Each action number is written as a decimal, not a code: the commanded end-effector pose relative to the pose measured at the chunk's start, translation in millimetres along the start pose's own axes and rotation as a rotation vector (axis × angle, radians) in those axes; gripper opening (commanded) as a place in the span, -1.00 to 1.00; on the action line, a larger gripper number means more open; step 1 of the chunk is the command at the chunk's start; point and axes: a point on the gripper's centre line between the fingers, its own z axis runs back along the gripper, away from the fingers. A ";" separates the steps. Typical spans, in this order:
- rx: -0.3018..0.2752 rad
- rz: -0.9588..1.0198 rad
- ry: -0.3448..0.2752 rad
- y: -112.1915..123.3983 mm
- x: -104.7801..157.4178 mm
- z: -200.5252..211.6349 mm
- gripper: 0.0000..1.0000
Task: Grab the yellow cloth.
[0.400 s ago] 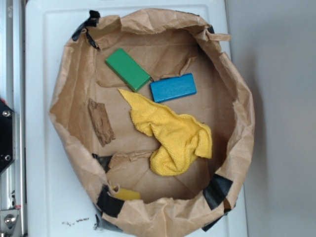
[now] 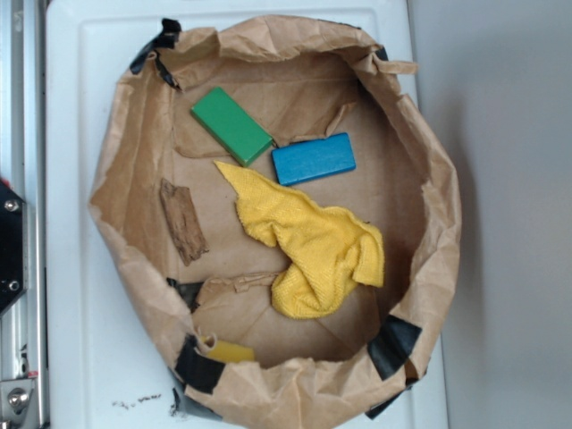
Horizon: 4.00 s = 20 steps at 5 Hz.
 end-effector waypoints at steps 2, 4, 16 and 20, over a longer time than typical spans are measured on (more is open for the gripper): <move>-0.170 -0.019 -0.163 -24.6 99.9 -7.5 1.00; -0.170 -0.019 -0.163 -24.6 99.9 -7.5 1.00; -0.246 0.128 -0.072 3.1 175.8 -118.2 -1.00; -0.226 -0.028 0.107 -27.5 205.6 -189.6 1.00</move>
